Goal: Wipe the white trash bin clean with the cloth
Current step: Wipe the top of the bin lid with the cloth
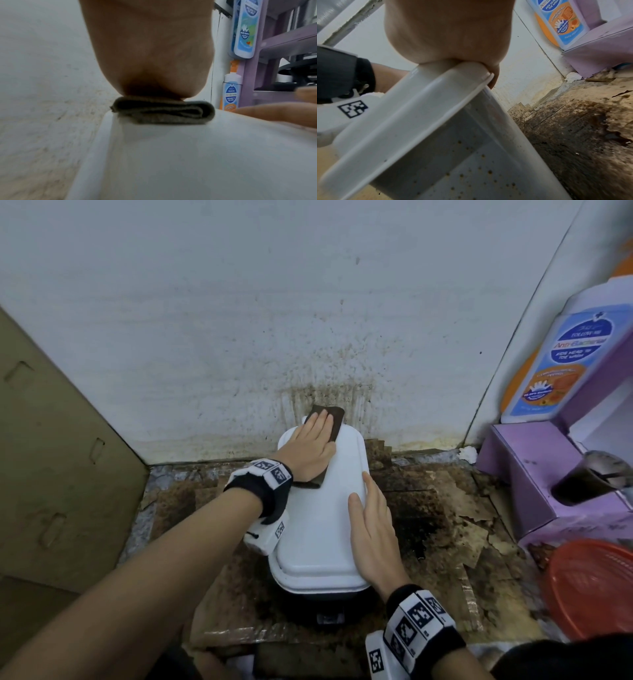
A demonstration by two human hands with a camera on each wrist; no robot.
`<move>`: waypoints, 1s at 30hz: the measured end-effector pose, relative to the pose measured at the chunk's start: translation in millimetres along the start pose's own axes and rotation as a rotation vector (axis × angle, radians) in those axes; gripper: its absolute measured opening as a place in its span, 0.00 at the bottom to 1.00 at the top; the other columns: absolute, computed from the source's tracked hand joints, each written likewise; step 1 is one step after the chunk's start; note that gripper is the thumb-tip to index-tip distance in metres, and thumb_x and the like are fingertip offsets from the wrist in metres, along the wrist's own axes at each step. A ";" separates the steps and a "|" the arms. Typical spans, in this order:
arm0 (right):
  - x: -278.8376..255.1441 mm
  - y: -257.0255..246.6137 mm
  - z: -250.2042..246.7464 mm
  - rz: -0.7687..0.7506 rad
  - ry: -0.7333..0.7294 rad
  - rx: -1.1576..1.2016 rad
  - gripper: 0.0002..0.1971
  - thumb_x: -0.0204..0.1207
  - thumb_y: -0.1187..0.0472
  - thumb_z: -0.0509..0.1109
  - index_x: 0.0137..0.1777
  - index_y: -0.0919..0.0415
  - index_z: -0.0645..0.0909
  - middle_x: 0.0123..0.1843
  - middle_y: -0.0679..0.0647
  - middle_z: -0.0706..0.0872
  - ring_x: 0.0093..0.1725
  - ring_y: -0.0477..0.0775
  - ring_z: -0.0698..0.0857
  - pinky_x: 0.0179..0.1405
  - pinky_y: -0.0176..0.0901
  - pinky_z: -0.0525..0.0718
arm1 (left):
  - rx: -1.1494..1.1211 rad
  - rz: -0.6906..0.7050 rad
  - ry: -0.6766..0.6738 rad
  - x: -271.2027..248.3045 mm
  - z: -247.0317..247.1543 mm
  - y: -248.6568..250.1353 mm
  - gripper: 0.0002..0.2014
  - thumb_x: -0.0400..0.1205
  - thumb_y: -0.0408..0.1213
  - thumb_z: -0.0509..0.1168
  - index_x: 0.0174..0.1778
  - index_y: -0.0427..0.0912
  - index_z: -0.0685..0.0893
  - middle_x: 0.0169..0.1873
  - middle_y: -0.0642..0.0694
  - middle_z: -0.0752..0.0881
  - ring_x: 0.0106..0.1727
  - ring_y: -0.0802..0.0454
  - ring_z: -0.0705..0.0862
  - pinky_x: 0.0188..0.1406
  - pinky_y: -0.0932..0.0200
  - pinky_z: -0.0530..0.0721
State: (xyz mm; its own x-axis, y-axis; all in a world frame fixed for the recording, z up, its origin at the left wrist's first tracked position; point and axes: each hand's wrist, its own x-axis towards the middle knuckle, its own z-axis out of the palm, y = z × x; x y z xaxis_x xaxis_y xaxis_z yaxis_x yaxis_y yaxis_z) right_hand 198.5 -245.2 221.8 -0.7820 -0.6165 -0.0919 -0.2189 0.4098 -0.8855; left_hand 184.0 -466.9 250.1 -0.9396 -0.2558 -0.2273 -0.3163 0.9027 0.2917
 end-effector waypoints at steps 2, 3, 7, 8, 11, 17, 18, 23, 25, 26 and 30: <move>0.7 0.5 -0.3 0.005 0.003 0.005 0.29 0.90 0.38 0.47 0.89 0.38 0.49 0.90 0.39 0.55 0.87 0.45 0.56 0.85 0.50 0.59 | -0.002 0.002 -0.006 1.4 -1.2 0.9 0.32 0.95 0.45 0.40 0.91 0.33 0.39 0.92 0.38 0.38 0.93 0.43 0.36 0.91 0.46 0.38; 0.5 0.5 -0.5 0.007 0.002 0.012 0.29 0.90 0.38 0.47 0.89 0.38 0.49 0.90 0.39 0.56 0.87 0.45 0.57 0.85 0.50 0.59 | 0.010 0.010 0.006 -2.2 0.8 0.9 0.33 0.94 0.46 0.40 0.91 0.33 0.40 0.92 0.38 0.39 0.93 0.43 0.37 0.91 0.45 0.39; -0.3 -0.8 -0.8 0.006 0.012 0.037 0.28 0.89 0.37 0.44 0.89 0.38 0.51 0.88 0.39 0.59 0.86 0.45 0.60 0.83 0.50 0.61 | -0.033 0.041 0.014 -29.4 8.0 8.3 0.34 0.96 0.49 0.46 0.92 0.38 0.39 0.93 0.44 0.38 0.93 0.47 0.36 0.92 0.47 0.39; -0.6 -0.8 -0.6 0.004 0.019 0.044 0.28 0.89 0.37 0.44 0.89 0.38 0.52 0.88 0.39 0.60 0.85 0.44 0.60 0.83 0.49 0.61 | -0.036 0.047 0.005 -37.3 9.8 13.0 0.35 0.95 0.51 0.46 0.93 0.39 0.39 0.93 0.45 0.37 0.93 0.48 0.36 0.92 0.47 0.39; -1.4 -0.4 -0.5 -0.004 0.032 0.064 0.29 0.89 0.37 0.44 0.89 0.40 0.53 0.87 0.38 0.61 0.82 0.39 0.61 0.79 0.42 0.60 | -0.041 0.064 -0.014 -63.5 19.6 27.5 0.35 0.95 0.52 0.45 0.93 0.41 0.37 0.92 0.47 0.35 0.92 0.52 0.34 0.90 0.52 0.34; -5.0 -4.6 -2.8 0.014 0.025 0.101 0.30 0.88 0.35 0.43 0.88 0.39 0.49 0.87 0.41 0.61 0.84 0.45 0.63 0.82 0.48 0.63 | -0.011 0.069 0.038 -119.5 39.6 61.1 0.32 0.96 0.50 0.41 0.92 0.43 0.36 0.91 0.51 0.32 0.90 0.57 0.30 0.84 0.63 0.27; -4.9 -5.3 -2.9 0.012 0.027 0.106 0.31 0.88 0.34 0.43 0.89 0.40 0.48 0.87 0.41 0.61 0.84 0.44 0.63 0.83 0.47 0.61 | -0.001 0.066 0.047 -124.6 42.2 65.1 0.32 0.96 0.50 0.40 0.92 0.43 0.36 0.91 0.50 0.32 0.90 0.57 0.30 0.83 0.62 0.26; -4.4 -9.0 -5.9 0.046 0.003 0.087 0.30 0.88 0.34 0.43 0.89 0.39 0.49 0.89 0.42 0.58 0.86 0.45 0.58 0.88 0.55 0.55 | -0.136 0.048 -0.007 -128.4 40.4 67.9 0.29 0.96 0.48 0.38 0.92 0.45 0.36 0.87 0.57 0.30 0.87 0.63 0.28 0.91 0.54 0.33; -3.8 -13.5 -10.0 0.086 -0.025 0.105 0.29 0.89 0.35 0.45 0.88 0.38 0.50 0.89 0.42 0.58 0.87 0.47 0.56 0.87 0.56 0.53 | -0.285 0.036 0.038 -128.9 32.5 63.0 0.30 0.96 0.49 0.40 0.92 0.47 0.38 0.86 0.61 0.31 0.87 0.67 0.30 0.90 0.58 0.34; -3.5 -15.1 -11.8 0.103 -0.031 0.111 0.28 0.89 0.36 0.46 0.88 0.38 0.51 0.88 0.42 0.57 0.87 0.48 0.55 0.87 0.56 0.52 | -0.331 0.018 0.101 -130.8 29.8 59.0 0.30 0.96 0.50 0.42 0.93 0.48 0.39 0.87 0.61 0.32 0.87 0.68 0.30 0.88 0.63 0.32; -3.9 -13.2 -9.4 -0.046 0.101 -0.101 0.27 0.90 0.42 0.52 0.86 0.46 0.56 0.88 0.47 0.58 0.87 0.48 0.54 0.86 0.52 0.51 | -0.359 -0.170 0.348 -147.2 32.6 28.9 0.29 0.96 0.47 0.47 0.94 0.46 0.50 0.93 0.53 0.48 0.92 0.60 0.45 0.90 0.61 0.43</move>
State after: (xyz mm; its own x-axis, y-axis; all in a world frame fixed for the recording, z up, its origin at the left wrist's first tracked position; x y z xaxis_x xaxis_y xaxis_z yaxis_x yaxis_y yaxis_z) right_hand 199.0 -241.9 238.1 -0.8233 -0.5676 -0.0011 -0.3098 0.4509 -0.8371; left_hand 317.4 -391.8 261.7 -0.8398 -0.5429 0.0054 -0.4351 0.6789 0.5914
